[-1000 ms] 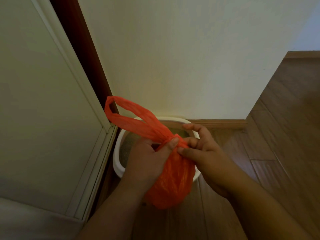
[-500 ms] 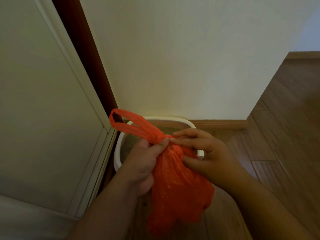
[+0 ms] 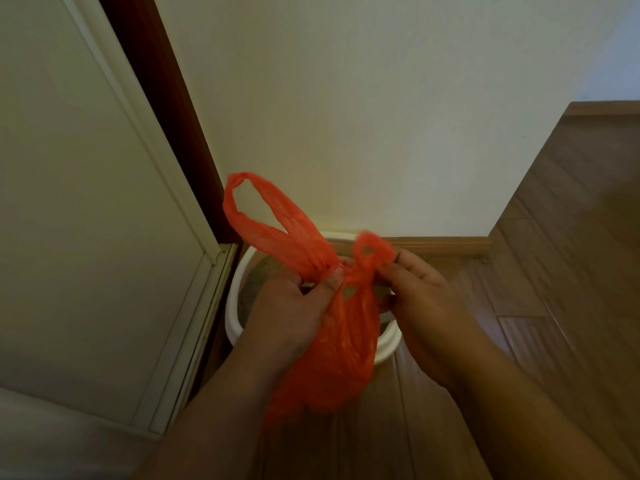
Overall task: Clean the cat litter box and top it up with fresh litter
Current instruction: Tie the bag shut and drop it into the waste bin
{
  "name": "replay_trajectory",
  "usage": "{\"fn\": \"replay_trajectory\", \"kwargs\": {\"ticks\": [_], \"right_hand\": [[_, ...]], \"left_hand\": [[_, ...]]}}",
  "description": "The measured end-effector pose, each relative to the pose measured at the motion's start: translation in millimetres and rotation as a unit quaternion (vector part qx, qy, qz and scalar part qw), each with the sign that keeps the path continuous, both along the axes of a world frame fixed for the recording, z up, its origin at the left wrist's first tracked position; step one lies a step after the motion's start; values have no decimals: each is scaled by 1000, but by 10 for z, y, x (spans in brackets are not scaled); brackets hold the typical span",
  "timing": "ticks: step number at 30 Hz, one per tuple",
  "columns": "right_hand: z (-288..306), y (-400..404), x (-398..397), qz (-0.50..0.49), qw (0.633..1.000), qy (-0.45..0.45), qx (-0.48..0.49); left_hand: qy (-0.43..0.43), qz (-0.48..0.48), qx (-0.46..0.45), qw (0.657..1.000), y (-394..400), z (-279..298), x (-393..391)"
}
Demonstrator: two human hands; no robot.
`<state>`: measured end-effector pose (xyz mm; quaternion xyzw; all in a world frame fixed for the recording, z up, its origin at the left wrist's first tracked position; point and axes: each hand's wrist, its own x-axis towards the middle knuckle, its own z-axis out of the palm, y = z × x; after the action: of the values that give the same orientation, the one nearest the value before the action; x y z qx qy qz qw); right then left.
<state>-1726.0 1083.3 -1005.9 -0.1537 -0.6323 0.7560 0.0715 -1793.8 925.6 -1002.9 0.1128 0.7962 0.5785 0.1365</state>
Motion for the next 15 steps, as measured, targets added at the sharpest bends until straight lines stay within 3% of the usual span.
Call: {"fn": "replay_trajectory", "kwargs": {"ticks": [4,15], "right_hand": [[72,-13,-1,-34,997,2,-72],[83,118,29,-37,991,-27,128]], "left_hand": [[-33,-17,6,999,4,-6,48],[-155,61,116,979,69,-4,104]]}}
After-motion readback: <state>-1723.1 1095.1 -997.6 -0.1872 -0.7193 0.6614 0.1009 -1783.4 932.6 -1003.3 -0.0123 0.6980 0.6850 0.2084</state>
